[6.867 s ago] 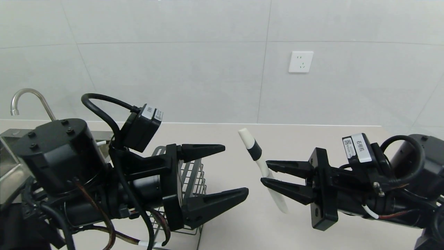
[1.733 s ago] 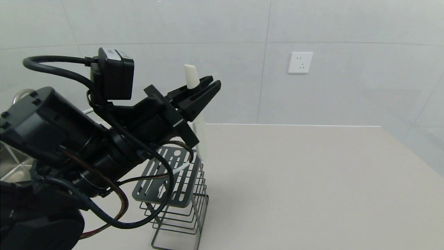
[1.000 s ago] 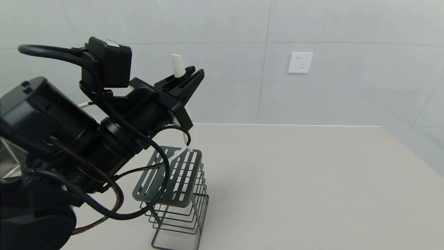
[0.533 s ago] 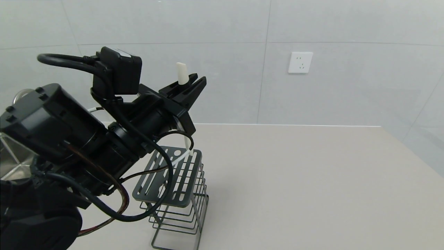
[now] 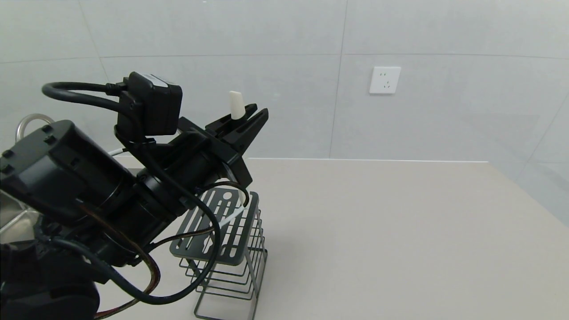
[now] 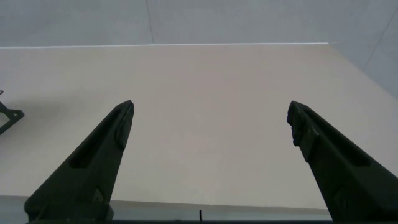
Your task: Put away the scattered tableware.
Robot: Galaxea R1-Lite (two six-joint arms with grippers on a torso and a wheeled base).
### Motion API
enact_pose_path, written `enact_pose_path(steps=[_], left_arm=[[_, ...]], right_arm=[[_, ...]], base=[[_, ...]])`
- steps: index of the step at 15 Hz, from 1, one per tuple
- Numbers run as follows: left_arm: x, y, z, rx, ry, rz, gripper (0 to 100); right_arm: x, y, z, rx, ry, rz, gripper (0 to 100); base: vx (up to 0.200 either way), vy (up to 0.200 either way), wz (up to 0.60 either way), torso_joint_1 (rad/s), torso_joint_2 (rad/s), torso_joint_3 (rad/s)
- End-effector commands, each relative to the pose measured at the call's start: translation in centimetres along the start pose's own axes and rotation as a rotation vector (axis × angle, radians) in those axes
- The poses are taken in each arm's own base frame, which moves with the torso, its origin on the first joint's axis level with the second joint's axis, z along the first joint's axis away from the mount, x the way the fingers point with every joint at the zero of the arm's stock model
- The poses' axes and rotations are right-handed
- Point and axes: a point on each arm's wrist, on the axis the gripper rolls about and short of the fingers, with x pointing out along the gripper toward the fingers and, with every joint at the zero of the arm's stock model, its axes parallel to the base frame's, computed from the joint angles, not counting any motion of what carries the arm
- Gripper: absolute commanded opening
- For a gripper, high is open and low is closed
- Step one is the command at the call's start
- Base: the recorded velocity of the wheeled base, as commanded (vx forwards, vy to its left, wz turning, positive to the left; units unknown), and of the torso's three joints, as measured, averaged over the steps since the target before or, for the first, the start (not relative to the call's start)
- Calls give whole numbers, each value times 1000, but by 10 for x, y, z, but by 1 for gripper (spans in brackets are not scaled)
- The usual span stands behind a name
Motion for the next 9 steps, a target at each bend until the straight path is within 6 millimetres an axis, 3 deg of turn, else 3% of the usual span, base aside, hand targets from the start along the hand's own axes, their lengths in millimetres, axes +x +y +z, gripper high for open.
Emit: enact_pose_path(steps=[1, 9], left_arm=[[0, 0, 0, -1, -2, -1, 0], [2, 1, -3, -5, 15, 63, 0]], right_arm=[[0, 0, 0, 1, 2, 2, 100], [0, 0, 0, -1, 2, 0, 100]], base=[[0, 0, 0, 0, 0, 0], [0, 0, 0, 0, 0, 0]])
